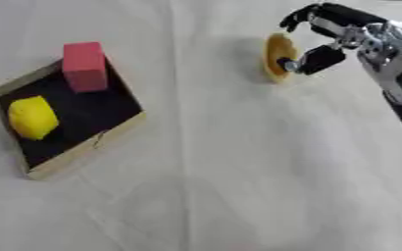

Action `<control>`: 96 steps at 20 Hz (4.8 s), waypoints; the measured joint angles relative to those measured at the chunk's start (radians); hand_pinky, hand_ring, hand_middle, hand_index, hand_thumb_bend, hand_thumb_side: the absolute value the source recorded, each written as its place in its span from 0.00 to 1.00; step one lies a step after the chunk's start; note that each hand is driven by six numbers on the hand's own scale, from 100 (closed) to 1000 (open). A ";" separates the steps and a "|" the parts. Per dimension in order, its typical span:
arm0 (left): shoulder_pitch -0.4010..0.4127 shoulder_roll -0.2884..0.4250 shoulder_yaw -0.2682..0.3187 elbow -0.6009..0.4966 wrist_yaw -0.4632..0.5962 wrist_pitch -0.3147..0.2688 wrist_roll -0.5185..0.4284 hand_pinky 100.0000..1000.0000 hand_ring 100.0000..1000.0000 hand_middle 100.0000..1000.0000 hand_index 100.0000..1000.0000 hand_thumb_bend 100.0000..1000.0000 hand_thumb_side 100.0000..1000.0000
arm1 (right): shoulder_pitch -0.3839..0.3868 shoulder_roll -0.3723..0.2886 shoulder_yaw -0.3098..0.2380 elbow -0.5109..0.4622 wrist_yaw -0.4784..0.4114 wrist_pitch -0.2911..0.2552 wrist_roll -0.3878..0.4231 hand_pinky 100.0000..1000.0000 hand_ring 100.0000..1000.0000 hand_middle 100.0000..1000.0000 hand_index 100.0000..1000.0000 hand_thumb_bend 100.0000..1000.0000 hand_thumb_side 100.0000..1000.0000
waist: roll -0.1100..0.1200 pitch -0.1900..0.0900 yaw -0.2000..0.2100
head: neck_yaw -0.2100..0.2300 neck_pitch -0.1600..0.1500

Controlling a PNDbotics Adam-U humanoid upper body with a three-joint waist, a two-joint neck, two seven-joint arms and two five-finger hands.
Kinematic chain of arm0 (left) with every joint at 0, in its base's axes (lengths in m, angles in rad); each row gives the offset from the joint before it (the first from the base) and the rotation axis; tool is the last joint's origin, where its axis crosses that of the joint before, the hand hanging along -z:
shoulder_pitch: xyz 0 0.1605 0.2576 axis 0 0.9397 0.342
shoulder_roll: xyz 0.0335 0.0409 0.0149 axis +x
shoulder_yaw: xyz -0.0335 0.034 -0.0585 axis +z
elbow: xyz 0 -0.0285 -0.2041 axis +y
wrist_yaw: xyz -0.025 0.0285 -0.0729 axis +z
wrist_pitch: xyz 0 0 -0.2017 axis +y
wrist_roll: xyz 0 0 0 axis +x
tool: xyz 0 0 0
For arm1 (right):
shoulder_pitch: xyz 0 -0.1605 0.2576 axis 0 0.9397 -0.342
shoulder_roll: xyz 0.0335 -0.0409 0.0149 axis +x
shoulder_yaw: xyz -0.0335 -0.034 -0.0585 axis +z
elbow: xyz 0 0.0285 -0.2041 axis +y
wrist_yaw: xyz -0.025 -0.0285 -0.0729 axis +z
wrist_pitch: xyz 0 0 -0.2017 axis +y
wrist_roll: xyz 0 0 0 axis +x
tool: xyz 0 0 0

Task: Pick up objects on the table and place them in the box.

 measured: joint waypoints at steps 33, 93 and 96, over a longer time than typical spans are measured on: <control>-0.018 -0.017 -0.006 0.000 0.012 0.003 -0.008 0.67 0.64 0.58 0.74 0.00 0.33 | 0.002 0.040 0.018 0.015 0.100 0.038 -0.234 0.80 0.57 0.26 0.43 0.00 0.40 | 0.000 0.015 0.002 | -0.005 -0.008; -0.010 -0.017 -0.006 0.000 0.013 0.012 -0.015 0.67 0.64 0.58 0.74 0.00 0.33 | 0.045 -0.036 0.019 -0.092 0.170 0.049 0.107 0.89 0.96 0.85 0.92 0.38 0.72 | 0.000 -0.004 -0.004 | -0.005 0.009; -0.011 -0.017 -0.006 0.000 0.013 0.013 -0.015 0.67 0.64 0.58 0.74 0.00 0.34 | 0.046 -0.036 0.025 -0.081 0.191 0.038 0.115 0.89 0.96 0.86 0.92 0.38 0.73 | 0.000 -0.004 -0.002 | -0.006 0.008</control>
